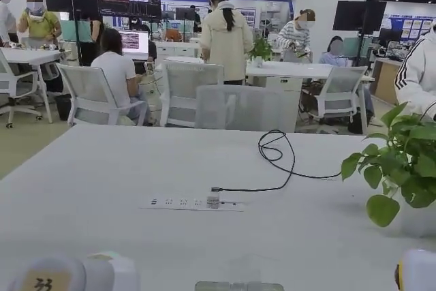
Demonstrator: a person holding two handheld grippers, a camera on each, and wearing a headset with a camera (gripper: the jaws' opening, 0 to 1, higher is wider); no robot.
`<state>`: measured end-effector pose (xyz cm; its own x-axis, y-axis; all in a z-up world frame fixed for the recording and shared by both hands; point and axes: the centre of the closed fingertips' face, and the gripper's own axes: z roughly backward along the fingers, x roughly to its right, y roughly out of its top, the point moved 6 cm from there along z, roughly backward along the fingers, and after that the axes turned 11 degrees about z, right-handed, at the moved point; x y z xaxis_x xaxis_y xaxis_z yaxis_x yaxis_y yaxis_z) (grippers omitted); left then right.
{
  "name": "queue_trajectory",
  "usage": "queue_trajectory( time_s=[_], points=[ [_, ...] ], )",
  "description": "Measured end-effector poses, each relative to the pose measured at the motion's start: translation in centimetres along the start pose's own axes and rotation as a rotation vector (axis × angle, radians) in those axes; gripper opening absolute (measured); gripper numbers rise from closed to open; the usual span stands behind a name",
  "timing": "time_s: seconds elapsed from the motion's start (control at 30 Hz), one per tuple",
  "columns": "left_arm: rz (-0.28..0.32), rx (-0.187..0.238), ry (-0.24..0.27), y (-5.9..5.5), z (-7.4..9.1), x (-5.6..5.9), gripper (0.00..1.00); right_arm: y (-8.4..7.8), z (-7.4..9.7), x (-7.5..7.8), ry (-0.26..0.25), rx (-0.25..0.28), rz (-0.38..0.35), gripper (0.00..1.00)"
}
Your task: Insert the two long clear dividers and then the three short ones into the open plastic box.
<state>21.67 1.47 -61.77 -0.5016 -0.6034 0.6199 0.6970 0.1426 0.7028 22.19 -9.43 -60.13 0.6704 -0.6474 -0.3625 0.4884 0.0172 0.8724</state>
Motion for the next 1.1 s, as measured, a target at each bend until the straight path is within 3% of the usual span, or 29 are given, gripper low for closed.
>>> queue_trajectory(
  time_s=[0.07, 0.1, 0.13, 0.5, 0.83, 0.93, 1.0, 1.1],
  points=[
    [0.061, 0.035, -0.052, 0.3, -0.1, 0.6, 0.3, 0.0, 0.0, 0.2, -0.011, -0.001, 0.005, 0.07],
    [0.047, 0.0, -0.04, -0.1, -0.1, 0.6, 0.3, 0.2, -0.1, 0.2, -0.004, 0.016, -0.005, 0.07],
    [0.008, -0.008, -0.033, -0.1, -0.2, 0.7, 0.29, 0.1, 0.0, 0.2, -0.006, 0.006, -0.007, 0.07],
    [-0.026, -0.008, -0.061, -0.2, -0.3, 0.9, 0.36, 0.2, 0.1, 0.5, -0.02, -0.012, -0.03, 0.07],
    [-0.138, -0.048, -0.089, -1.5, 0.4, 0.1, 0.47, 0.8, 0.4, 2.0, -0.092, -0.052, -0.065, 0.07],
    [-0.221, -0.06, -0.098, -2.0, 0.8, -0.3, 0.53, 0.5, 0.4, 2.8, -0.13, -0.088, -0.071, 0.07],
    [-0.226, -0.064, -0.104, -2.3, 1.1, -0.5, 0.56, 0.4, 0.5, 3.1, -0.146, -0.1, -0.084, 0.07],
    [-0.298, -0.085, -0.107, -2.9, 1.5, -1.2, 0.61, 0.0, 0.4, 4.0, -0.186, -0.135, -0.098, 0.07]
  ],
)
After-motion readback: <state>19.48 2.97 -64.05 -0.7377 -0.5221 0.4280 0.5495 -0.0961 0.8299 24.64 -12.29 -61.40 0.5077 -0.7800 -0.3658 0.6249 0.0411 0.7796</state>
